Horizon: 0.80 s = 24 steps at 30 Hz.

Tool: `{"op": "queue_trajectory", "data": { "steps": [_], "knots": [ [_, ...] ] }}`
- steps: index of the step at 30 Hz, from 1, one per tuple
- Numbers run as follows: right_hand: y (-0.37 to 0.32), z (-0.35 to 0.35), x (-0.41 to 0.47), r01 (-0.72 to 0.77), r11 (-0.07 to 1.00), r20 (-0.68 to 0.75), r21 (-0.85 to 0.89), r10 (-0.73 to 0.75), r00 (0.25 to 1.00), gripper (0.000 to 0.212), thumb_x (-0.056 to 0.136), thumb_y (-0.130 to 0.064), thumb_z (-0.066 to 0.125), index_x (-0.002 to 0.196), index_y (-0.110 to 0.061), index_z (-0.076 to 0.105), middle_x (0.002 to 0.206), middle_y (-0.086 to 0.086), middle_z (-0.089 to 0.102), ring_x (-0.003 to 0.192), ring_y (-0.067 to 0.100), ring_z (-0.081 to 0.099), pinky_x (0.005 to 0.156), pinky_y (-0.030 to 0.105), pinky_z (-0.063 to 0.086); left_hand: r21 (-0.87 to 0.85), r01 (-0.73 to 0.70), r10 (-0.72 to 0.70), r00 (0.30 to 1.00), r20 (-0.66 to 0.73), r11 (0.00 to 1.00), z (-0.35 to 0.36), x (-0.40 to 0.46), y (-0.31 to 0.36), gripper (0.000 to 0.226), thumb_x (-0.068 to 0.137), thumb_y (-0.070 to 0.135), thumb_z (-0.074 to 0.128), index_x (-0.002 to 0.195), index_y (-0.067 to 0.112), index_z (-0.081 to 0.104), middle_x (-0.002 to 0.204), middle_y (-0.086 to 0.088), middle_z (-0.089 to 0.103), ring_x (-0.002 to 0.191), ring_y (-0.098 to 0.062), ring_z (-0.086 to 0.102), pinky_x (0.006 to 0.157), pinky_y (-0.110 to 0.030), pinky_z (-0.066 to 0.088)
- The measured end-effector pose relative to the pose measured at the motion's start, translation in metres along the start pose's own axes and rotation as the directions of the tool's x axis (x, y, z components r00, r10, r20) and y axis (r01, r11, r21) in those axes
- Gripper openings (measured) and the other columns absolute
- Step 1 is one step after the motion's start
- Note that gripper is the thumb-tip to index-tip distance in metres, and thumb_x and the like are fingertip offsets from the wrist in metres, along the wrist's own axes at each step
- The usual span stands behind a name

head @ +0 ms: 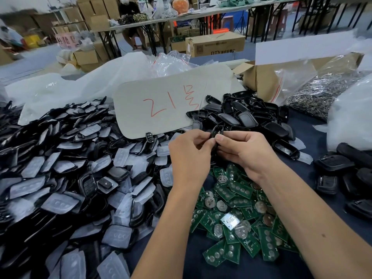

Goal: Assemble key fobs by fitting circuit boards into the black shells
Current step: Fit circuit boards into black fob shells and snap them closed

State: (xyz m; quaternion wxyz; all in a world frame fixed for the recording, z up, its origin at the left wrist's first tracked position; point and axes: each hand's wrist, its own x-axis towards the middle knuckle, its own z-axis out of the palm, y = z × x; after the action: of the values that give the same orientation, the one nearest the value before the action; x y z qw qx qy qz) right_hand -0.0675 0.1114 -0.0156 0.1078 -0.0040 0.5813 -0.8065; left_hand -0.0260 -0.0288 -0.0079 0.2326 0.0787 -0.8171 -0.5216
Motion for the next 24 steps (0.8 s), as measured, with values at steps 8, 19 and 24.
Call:
{"op": "queue_trajectory", "data": {
  "steps": [8, 19, 24],
  "knots": [
    [-0.004, -0.001, 0.000, 0.076, 0.994, -0.067, -0.079, -0.081, 0.994, 0.022, 0.060, -0.028, 0.090, 0.076, -0.015, 0.084, 0.083, 0.011, 0.079, 0.069, 0.018, 0.074, 0.068, 0.031, 0.065, 0.043, -0.111, 0.106, 0.989, 0.105, 0.993, 0.006, -0.006, 0.005, 0.031, 0.079, 0.016, 0.087, 0.106, 0.030, 0.082, 0.084, 0.027, 0.070, 0.085, 0.009, 0.068, 0.079, -0.010, 0.054],
    [-0.005, -0.013, 0.003, 0.203, 0.911, 0.053, -0.358, -0.197, 0.979, 0.037, 0.083, -0.044, 0.082, 0.111, -0.020, 0.075, 0.095, 0.007, 0.078, 0.078, 0.027, 0.077, 0.067, 0.034, 0.060, -0.085, 0.041, -0.033, 0.994, 0.100, 0.996, -0.001, 0.001, -0.005, 0.025, 0.082, 0.011, 0.085, 0.104, 0.023, 0.083, 0.085, 0.012, 0.079, 0.081, 0.000, 0.074, 0.082, -0.030, 0.063],
    [-0.009, -0.021, 0.006, 0.311, 0.892, 0.221, -0.327, -0.248, 0.943, 0.023, 0.100, -0.009, 0.067, 0.119, -0.018, 0.076, 0.099, 0.017, 0.076, 0.070, 0.019, 0.067, 0.059, 0.024, 0.053, -0.129, 0.059, -0.032, 0.979, 0.202, 0.990, -0.006, 0.003, -0.008, 0.025, 0.084, 0.010, 0.083, 0.096, 0.031, 0.083, 0.083, 0.009, 0.079, 0.082, -0.010, 0.077, 0.083, -0.042, 0.064]
  ]
}}
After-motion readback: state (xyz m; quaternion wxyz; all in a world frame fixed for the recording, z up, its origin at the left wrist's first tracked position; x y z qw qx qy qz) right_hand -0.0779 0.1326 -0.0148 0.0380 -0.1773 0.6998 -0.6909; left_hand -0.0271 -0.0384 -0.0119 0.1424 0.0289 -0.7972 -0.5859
